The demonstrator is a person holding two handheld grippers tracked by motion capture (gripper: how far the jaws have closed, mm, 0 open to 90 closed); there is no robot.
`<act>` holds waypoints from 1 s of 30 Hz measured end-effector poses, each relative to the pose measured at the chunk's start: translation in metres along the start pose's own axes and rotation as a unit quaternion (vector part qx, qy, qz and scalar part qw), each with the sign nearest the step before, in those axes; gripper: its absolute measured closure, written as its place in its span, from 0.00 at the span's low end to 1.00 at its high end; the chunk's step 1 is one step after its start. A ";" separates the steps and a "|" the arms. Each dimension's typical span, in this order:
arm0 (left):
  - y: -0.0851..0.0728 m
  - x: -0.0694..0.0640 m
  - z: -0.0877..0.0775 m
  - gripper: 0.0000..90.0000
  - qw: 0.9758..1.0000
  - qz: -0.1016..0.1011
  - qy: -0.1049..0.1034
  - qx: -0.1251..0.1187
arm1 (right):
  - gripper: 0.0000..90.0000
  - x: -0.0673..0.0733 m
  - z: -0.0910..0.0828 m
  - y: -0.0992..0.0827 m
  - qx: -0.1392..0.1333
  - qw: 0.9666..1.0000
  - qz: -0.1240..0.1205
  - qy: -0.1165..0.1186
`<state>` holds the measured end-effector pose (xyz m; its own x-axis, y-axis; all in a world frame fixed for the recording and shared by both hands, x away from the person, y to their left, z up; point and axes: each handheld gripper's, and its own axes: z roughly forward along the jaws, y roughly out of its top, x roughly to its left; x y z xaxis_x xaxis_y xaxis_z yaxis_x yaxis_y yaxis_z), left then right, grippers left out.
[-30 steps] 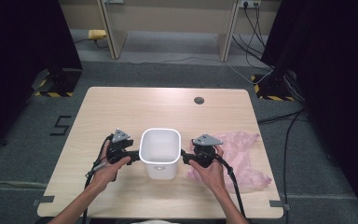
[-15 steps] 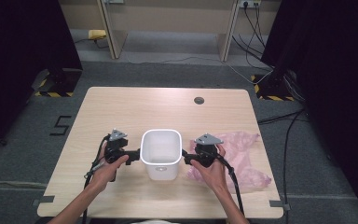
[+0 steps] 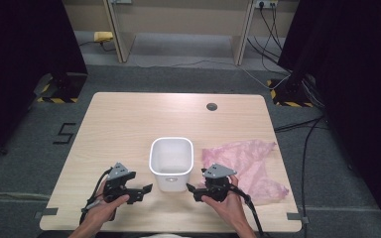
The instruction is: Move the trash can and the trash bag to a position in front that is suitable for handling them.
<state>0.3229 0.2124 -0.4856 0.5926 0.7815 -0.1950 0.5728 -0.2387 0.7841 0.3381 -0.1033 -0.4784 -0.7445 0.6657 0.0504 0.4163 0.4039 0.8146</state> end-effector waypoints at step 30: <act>-0.006 0.032 0.001 0.17 0.999 0.032 0.031 -0.003 | 0.19 -0.031 -0.023 -0.004 0.004 0.997 0.033 -0.072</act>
<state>0.3395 0.2381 -0.4972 0.5917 0.7989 -0.1077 0.5310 -0.2857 0.7978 0.3476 -0.1398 -0.4700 -0.6326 0.7742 0.0197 0.4670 0.3611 0.8072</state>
